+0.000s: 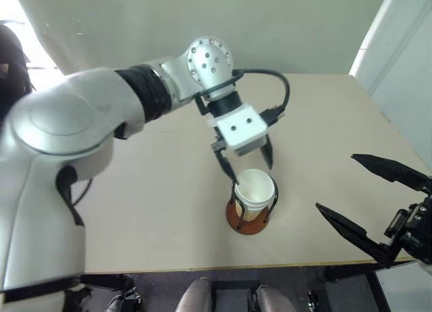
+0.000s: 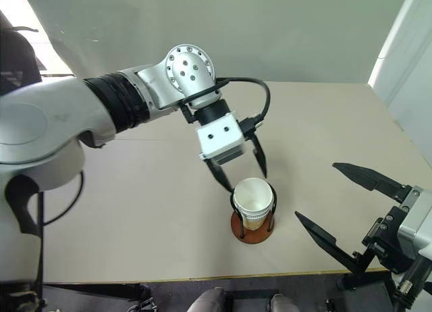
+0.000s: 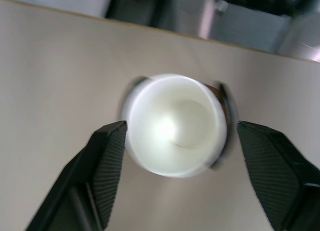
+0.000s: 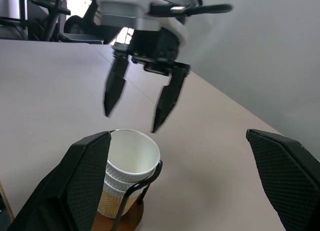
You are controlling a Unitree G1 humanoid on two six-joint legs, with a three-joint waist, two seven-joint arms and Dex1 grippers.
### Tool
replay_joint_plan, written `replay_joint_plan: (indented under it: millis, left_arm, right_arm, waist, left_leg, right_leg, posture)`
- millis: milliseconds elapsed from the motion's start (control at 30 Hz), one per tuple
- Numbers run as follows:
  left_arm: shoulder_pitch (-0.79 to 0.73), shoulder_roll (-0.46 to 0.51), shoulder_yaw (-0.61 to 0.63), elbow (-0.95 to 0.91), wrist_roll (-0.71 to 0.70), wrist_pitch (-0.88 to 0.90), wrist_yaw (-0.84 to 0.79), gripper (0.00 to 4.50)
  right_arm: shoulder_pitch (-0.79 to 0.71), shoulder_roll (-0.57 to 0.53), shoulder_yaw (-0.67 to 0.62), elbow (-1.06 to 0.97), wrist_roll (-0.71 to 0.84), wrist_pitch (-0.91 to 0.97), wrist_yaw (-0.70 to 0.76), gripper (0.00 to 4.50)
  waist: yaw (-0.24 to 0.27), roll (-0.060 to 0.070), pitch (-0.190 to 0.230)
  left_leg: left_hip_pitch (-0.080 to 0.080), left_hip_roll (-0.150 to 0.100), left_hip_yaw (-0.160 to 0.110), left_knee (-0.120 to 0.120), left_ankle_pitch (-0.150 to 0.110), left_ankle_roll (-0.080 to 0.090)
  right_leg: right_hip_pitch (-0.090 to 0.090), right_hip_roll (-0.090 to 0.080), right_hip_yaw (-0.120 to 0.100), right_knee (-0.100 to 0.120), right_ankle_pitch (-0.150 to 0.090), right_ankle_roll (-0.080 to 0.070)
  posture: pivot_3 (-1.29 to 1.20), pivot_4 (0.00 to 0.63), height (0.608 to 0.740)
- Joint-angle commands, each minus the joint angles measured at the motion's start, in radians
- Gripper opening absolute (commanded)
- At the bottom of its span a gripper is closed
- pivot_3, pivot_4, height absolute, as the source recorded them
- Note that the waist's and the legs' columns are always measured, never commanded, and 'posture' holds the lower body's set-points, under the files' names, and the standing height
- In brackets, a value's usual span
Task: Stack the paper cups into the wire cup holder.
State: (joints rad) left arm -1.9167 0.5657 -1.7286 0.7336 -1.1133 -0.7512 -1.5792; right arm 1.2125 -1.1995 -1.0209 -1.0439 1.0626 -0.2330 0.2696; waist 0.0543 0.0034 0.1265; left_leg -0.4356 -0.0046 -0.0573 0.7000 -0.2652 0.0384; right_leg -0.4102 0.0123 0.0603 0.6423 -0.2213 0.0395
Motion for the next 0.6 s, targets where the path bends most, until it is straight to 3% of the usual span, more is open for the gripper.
replay_joint_plan:
  millis: [33,167,300,433,533,600]
  left_arm:
    - [0.010,-0.044,0.262,0.140,-0.026,0.114,-0.035,3.67]
    - [0.038,-0.004,0.539,0.225,-0.019,0.306,-0.035,3.67]
    - [0.092,0.059,0.766,0.264,0.054,0.426,-0.035,3.67]
    - [0.199,0.219,0.934,0.251,0.190,0.542,-0.035,3.67]
    - [0.329,0.344,1.072,0.159,0.288,0.629,-0.022,3.67]
    - [0.426,0.410,1.159,0.058,0.342,0.688,0.018,3.67]
  right_arm:
    - [-0.017,-0.004,-0.016,-0.003,0.021,-0.007,-0.002,4.50]
    - [-0.153,-0.023,-0.034,-0.003,0.096,0.093,0.016,4.50]
    - [-0.426,-0.082,0.044,0.063,0.142,0.197,-0.009,4.50]
    - [-0.864,-0.194,0.414,0.306,0.076,0.173,-0.117,4.50]
    - [-1.317,-0.023,0.797,0.454,-0.077,0.269,-0.092,4.50]
    - [-1.498,0.107,0.932,0.527,-0.166,0.320,-0.055,4.50]
  waist:
    - [0.000,0.000,0.000]
    - [-0.009,0.002,-0.001]
    - [-0.026,0.007,-0.002]
    - [-0.033,0.011,0.000]
    - [-0.043,0.008,0.000]
    - [-0.047,0.006,-0.001]
  left_leg:
    - [0.000,0.000,0.000,0.000,0.000,0.000]
    - [0.000,0.000,0.001,-0.001,0.000,0.000]
    - [0.002,0.001,0.004,-0.003,0.000,-0.001]
    - [0.002,0.002,0.003,-0.002,0.003,-0.002]
    - [-0.001,0.002,0.002,-0.001,0.006,-0.003]
    - [0.000,0.002,0.002,-0.003,0.008,-0.002]
  right_leg:
    - [0.000,0.000,0.000,0.000,0.000,0.000]
    - [0.000,0.000,0.000,0.000,-0.001,0.001]
    - [-0.001,0.001,0.000,0.001,-0.008,0.008]
    - [-0.002,0.001,0.001,0.001,-0.008,0.012]
    - [-0.005,0.001,0.002,0.000,-0.005,0.015]
    - [-0.007,0.002,0.000,0.000,-0.004,0.017]
  posture:
    - [0.00,0.150,0.740]
    - [0.00,0.150,0.740]
    - [0.00,0.150,0.740]
    - [0.00,0.150,0.740]
    - [0.00,0.150,0.740]
    - [0.00,0.150,0.740]
